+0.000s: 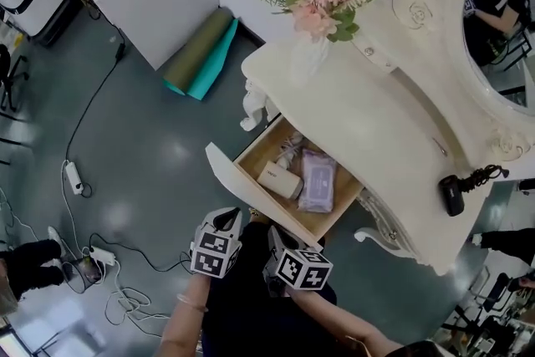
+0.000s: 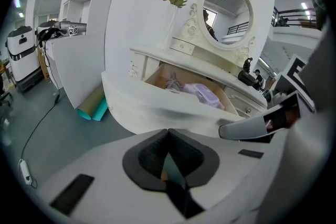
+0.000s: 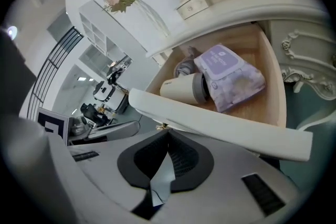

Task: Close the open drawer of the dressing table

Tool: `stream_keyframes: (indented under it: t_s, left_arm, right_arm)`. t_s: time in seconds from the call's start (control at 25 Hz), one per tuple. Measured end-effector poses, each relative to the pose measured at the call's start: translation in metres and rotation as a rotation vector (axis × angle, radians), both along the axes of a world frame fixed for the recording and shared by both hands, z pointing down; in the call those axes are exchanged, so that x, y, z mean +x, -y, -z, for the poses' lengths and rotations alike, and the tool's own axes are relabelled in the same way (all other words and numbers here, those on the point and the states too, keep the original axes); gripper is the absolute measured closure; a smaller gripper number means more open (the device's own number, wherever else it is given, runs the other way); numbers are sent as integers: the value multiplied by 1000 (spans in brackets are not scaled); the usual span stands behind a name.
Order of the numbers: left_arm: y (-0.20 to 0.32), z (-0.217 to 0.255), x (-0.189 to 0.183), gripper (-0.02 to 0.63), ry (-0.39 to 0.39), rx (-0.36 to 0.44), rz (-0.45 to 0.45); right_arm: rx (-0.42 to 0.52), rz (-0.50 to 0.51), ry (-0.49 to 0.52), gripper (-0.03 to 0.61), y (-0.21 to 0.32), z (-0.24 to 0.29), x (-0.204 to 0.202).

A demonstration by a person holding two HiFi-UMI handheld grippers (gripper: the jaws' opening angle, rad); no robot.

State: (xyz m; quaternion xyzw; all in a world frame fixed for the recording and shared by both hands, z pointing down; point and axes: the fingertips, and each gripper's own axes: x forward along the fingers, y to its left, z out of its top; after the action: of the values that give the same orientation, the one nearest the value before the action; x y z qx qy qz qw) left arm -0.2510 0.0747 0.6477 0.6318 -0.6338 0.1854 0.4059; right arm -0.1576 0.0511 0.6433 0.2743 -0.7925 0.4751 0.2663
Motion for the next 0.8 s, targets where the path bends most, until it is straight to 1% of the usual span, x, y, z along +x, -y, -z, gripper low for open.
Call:
stream_keyframes:
  t_s: [0.24, 0.8]
  left_arm:
    - [10, 2, -1, 595, -24, 20, -3]
    - [40, 7, 11, 594, -29, 36, -78]
  right_arm:
    - [-9, -35, -3, 571, 5, -1, 3]
    - [1, -104, -3, 571, 22, 0, 11]
